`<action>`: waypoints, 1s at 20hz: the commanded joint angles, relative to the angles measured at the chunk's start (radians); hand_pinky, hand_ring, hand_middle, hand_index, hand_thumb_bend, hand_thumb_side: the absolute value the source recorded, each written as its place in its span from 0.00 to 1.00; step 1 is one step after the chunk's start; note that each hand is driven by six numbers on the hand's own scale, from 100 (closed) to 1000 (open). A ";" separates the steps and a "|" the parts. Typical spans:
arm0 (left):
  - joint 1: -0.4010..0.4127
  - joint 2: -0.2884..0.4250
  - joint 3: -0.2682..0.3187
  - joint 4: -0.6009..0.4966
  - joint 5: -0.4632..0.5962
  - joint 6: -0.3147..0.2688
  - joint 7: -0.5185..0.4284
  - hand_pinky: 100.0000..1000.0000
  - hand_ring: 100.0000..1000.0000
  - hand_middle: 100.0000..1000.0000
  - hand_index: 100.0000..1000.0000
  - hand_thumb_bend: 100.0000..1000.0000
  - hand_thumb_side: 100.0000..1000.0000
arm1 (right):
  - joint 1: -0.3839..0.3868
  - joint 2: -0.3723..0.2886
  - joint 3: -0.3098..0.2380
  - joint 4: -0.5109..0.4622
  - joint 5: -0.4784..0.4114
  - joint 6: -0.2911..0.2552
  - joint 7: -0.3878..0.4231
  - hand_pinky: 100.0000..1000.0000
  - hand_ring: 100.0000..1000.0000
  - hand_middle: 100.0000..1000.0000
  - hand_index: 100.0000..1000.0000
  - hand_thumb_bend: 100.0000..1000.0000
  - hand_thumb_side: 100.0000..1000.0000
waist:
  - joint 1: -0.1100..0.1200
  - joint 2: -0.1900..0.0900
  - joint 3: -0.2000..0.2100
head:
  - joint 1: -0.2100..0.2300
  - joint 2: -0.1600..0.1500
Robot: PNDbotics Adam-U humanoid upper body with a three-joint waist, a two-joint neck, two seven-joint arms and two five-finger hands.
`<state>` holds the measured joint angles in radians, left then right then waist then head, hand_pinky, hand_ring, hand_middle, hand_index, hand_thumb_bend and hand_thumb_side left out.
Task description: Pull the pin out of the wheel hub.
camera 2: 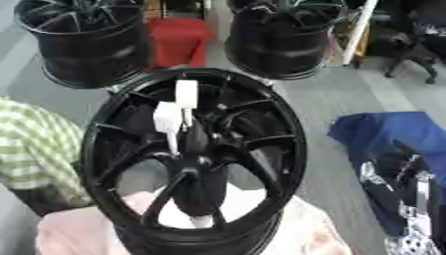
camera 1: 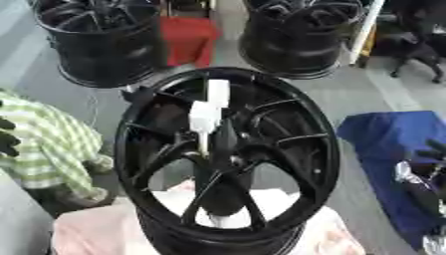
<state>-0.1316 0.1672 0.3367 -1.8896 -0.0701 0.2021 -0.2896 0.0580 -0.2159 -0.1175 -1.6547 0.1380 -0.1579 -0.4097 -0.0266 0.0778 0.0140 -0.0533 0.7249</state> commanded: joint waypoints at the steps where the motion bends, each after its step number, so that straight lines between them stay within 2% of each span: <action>1: -0.004 0.007 -0.001 -0.023 -0.002 -0.003 -0.005 0.38 0.43 0.46 0.78 0.00 0.43 | -0.006 -0.013 -0.008 -0.016 0.003 0.001 -0.001 0.51 0.48 0.58 0.79 0.18 0.11 | 0.001 -0.010 0.000 | 0.000 -0.003; 14: -0.010 0.022 -0.009 -0.028 -0.004 -0.012 -0.016 0.37 0.43 0.47 0.78 0.00 0.42 | -0.006 -0.013 -0.008 -0.016 0.004 0.001 0.000 0.51 0.48 0.58 0.79 0.18 0.11 | 0.001 -0.011 -0.003 | 0.000 -0.003; 17: -0.046 0.110 -0.042 -0.028 0.009 -0.062 -0.037 0.37 0.43 0.47 0.78 0.01 0.39 | -0.006 -0.015 -0.005 -0.014 0.004 0.001 0.003 0.51 0.48 0.58 0.79 0.18 0.12 | 0.004 -0.014 -0.009 | 0.001 0.001; 20: -0.112 0.244 -0.094 -0.002 0.035 -0.160 -0.058 0.37 0.43 0.48 0.79 0.05 0.37 | -0.005 -0.019 -0.004 -0.012 0.006 0.001 0.005 0.51 0.48 0.58 0.79 0.18 0.12 | 0.010 -0.018 -0.013 | 0.003 0.005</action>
<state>-0.2280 0.3398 0.2587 -1.8859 -0.0466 0.0764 -0.3410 0.0581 -0.2160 -0.1171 -1.6547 0.1384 -0.1560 -0.4065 -0.0173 0.0736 0.0007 -0.0530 0.7279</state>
